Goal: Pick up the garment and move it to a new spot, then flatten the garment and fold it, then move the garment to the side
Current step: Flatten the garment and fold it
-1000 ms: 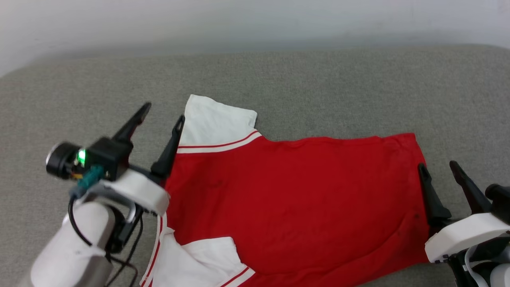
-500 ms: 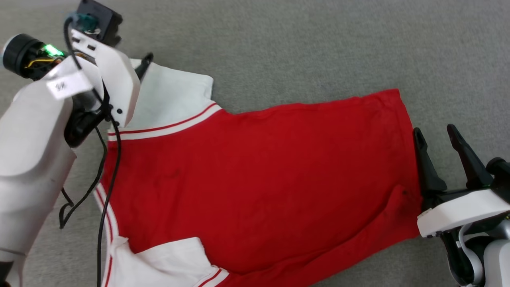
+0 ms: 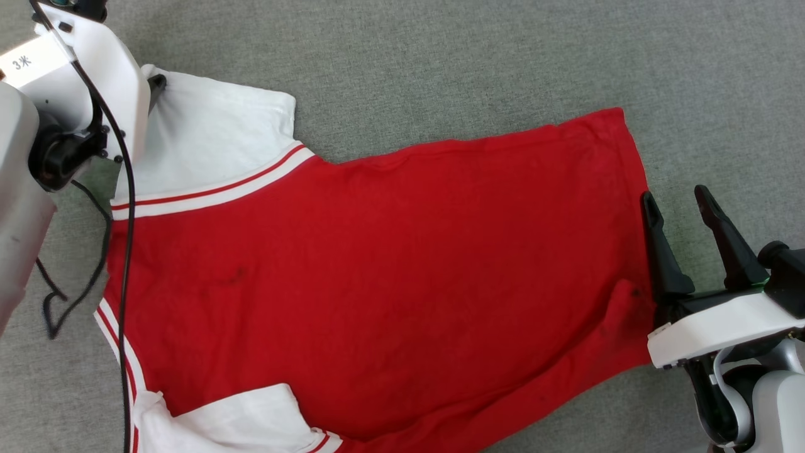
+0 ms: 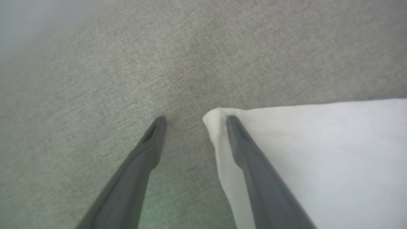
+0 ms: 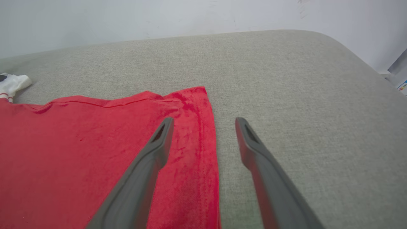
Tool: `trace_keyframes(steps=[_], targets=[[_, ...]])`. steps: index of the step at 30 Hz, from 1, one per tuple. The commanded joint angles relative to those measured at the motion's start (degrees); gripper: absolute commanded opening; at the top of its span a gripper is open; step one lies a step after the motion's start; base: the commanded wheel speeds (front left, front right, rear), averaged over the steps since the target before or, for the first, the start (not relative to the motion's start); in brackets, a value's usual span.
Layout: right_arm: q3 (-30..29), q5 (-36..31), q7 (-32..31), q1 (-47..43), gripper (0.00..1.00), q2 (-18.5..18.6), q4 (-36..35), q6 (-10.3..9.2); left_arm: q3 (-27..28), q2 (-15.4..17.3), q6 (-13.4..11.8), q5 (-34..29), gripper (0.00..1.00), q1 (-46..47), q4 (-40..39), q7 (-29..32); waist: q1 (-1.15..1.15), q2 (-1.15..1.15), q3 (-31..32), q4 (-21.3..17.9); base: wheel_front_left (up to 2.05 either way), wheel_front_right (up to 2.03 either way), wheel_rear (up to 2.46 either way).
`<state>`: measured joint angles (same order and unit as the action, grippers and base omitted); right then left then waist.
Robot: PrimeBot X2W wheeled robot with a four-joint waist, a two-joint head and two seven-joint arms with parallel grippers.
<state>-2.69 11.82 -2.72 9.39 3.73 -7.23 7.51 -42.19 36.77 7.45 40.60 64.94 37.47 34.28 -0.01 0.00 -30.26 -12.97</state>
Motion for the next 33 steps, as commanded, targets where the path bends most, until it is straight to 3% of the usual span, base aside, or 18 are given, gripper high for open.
trace_keyframes(steps=[1, 2, 3, 12, 19, 27, 33], targets=[[0.0, -0.2, 0.3, 0.8, 1.0, -0.2, 0.0, -0.05, -1.3, -1.0, 0.0, 0.6, 0.84, -1.7, 1.0, 1.2, 0.01, 0.0, -0.1, 0.0, 0.0, 0.0, 0.0], [-0.1, -0.2, 0.3, 0.9, 1.0, -0.2, 0.1, -0.05, -2.2, -1.3, 0.1, 1.6, 0.22, -2.1, 0.9, 2.2, 0.01, 0.0, -0.1, 0.1, 0.0, 0.0, 0.0], [-0.1, -0.4, 0.2, 0.9, 1.0, -0.2, 0.3, -0.05, -2.9, -1.4, 0.1, 2.6, 0.0, -2.6, 0.6, 2.7, 0.01, 0.0, 0.0, 0.2, 0.0, 0.0, 0.0], [-0.6, -1.1, -1.7, 0.9, 1.0, 0.8, 1.1, -0.05, -1.8, -2.0, 0.0, 4.8, 0.0, -2.8, 1.8, -7.6, 0.01, 0.0, 4.3, 2.2, 0.0, 0.0, 0.0], [-0.6, -1.1, -6.5, -0.9, 1.0, 4.2, 1.7, -0.05, -0.9, -2.6, 0.0, 5.4, 0.0, -5.9, -0.2, -16.4, 0.01, 0.0, 10.3, 5.0, 0.0, 0.0, 0.0], [-1.2, 1.0, -16.8, -0.5, 1.0, 10.4, 2.0, -0.05, -0.9, -1.5, -2.4, 6.1, 0.0, -13.4, -10.4, -20.4, 0.01, 0.0, 15.0, 9.1, 0.0, 0.0, 0.0], [0.3, 4.8, -27.3, 4.5, 1.0, 17.1, 4.2, -0.05, -0.5, 1.2, -6.3, 6.4, 0.0, -18.9, -22.3, -20.8, 0.01, 0.0, 14.0, 11.7, 0.0, 0.0, 0.0]])
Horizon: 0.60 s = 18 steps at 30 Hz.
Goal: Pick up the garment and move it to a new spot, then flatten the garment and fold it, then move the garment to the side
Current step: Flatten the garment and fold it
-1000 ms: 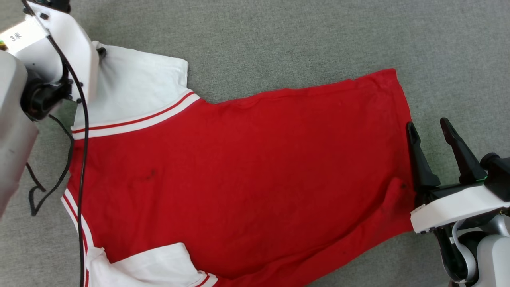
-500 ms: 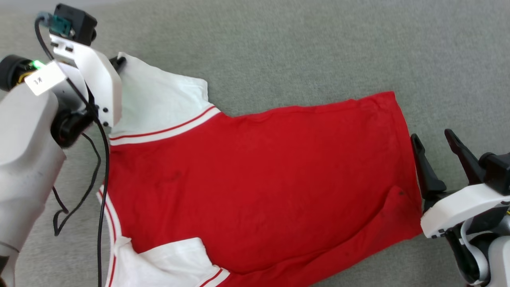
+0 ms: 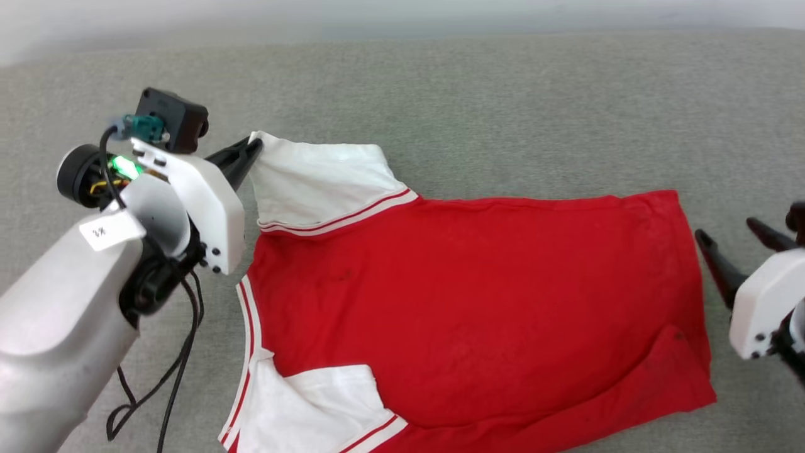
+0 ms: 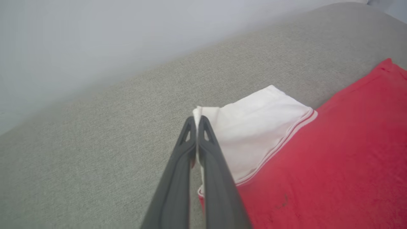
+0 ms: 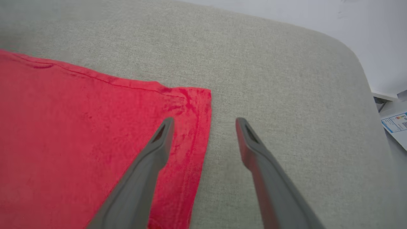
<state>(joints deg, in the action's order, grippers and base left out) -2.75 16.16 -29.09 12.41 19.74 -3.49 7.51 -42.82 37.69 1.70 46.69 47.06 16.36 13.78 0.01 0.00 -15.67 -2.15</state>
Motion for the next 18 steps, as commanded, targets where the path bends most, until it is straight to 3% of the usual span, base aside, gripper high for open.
trace_keyframes(steps=[1, 8, 18], targets=[[0.6, 1.1, -2.9, 2.7, 1.0, 2.4, 1.3, -0.06, 0.1, 0.7, -1.3, 0.2, 0.0, -1.8, -3.3, -0.3, -0.01, 0.0, -1.1, 1.2, 0.0, 0.0, 0.0], [4.7, 7.0, -15.0, 12.4, 1.0, 7.4, 8.9, -0.05, 1.1, 3.5, -6.0, -0.2, 0.0, -6.0, -15.3, -0.7, -0.01, 0.0, -4.4, 3.6, 0.0, 0.0, 0.0], [11.0, 7.3, -21.1, 20.7, 1.0, 10.8, 18.3, -0.06, 0.4, 3.7, -8.2, -1.5, 0.0, -6.7, -22.3, -0.5, -0.01, 0.0, -7.2, 7.1, 0.0, 0.0, 0.0]])
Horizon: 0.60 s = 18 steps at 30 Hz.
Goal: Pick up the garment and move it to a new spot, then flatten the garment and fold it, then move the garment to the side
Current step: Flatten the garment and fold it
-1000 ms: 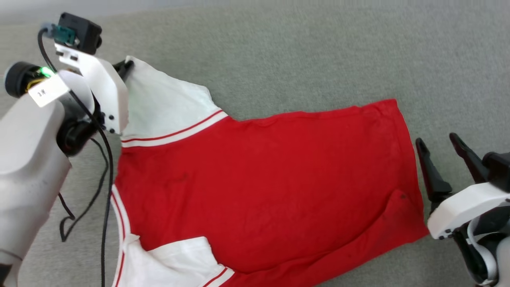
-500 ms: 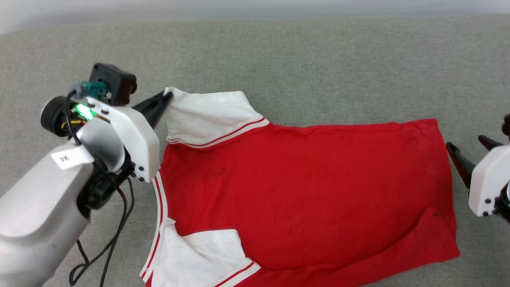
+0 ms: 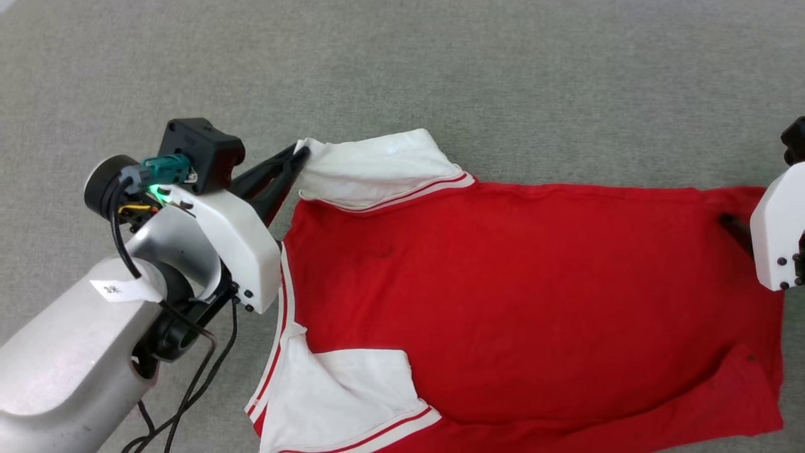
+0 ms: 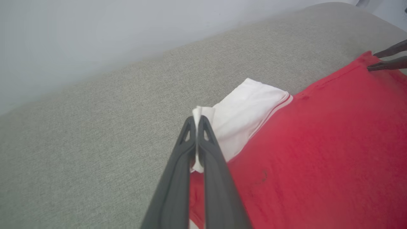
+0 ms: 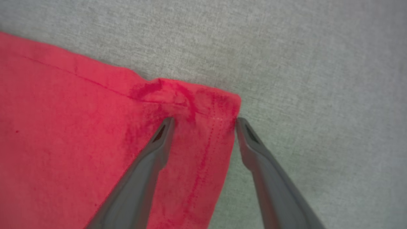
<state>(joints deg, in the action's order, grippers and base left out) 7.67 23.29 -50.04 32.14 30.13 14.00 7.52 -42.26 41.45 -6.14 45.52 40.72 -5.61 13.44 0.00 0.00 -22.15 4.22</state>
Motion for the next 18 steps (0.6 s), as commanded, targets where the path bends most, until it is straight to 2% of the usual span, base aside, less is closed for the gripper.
trace_keyframes(steps=[1, 9, 10, 12, 18], targets=[[1.1, 0.2, 0.0, 1.2, 1.0, 0.5, 1.6, -0.07, -0.3, -0.2, -0.3, -0.5, 0.0, -0.3, -0.6, -0.2, 0.0, 0.0, -0.9, 1.0, 0.0, 0.0, 0.0], [6.2, 1.4, 2.2, 0.6, 1.0, 0.2, 7.3, -0.04, -0.9, -1.0, -0.8, -1.0, 0.0, -0.2, -1.6, -0.6, 0.0, 0.0, -2.4, 2.2, 0.0, 0.0, 0.0], [7.0, 1.8, 2.2, 0.3, 0.54, 0.0, 7.9, -0.04, -0.9, -1.1, -0.8, -0.9, 0.0, -0.3, -1.5, -0.7, 0.0, 0.0, -2.4, 2.3, 0.0, 0.0, 0.0], [8.0, 2.3, 2.9, 0.0, 0.0, 0.2, 8.9, -0.04, -1.0, -1.2, -0.8, -0.8, 0.0, -0.6, -1.2, -0.9, 0.0, 0.0, -2.3, 2.4, 0.0, 0.0, 0.0], [7.0, 4.6, 8.4, 0.2, 0.0, -0.2, 10.7, -0.05, -0.7, -1.5, -1.2, -0.1, 0.0, -1.8, 0.4, -1.9, 0.0, 0.0, -0.1, 1.8, 0.0, 0.0, 0.0]])
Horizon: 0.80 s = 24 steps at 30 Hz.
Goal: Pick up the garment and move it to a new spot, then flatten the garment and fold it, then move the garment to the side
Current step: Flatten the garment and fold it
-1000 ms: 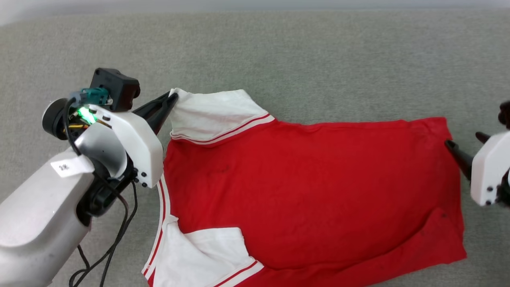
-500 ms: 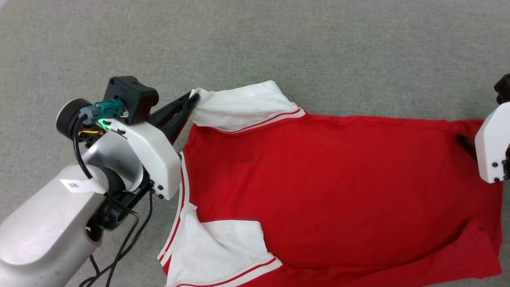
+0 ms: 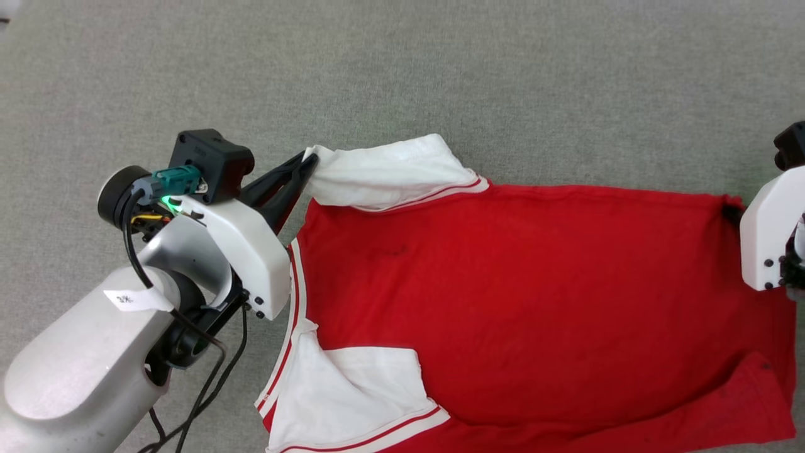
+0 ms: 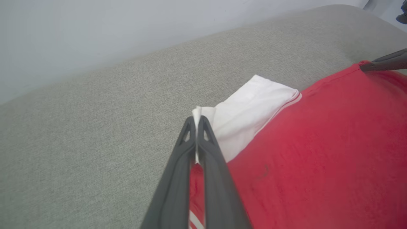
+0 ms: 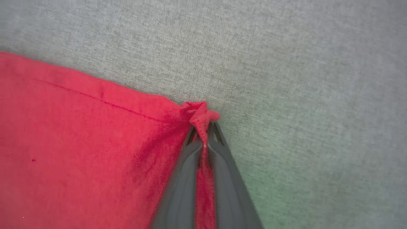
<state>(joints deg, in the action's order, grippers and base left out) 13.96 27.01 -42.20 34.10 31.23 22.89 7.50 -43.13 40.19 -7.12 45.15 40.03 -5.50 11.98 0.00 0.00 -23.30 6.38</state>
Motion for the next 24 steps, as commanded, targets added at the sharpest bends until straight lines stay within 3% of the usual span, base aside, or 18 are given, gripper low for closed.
trace_keyframes(steps=[1, 13, 24], targets=[[0.2, 1.2, 1.6, -1.8, 0.0, -1.4, 1.8, -0.03, 0.2, -0.3, -0.3, 0.4, 0.0, -1.4, 0.7, -0.7, 0.0, 0.0, 1.5, -0.5, 0.0, 0.0, 0.0], [-4.5, 5.3, 12.2, -6.5, 0.0, -2.1, 0.6, -0.04, 0.7, 0.1, -2.0, 2.2, 0.0, -6.3, 2.4, -3.3, 0.0, 0.0, 9.4, -1.9, 0.0, 0.0, 0.0], [-7.7, 10.4, 18.2, -20.7, 0.0, -3.6, -2.8, -0.04, -0.2, 2.1, -6.1, 5.4, 0.0, -18.6, -0.7, -5.7, 0.0, 0.0, 17.1, -2.0, 0.0, 0.0, 0.0]])
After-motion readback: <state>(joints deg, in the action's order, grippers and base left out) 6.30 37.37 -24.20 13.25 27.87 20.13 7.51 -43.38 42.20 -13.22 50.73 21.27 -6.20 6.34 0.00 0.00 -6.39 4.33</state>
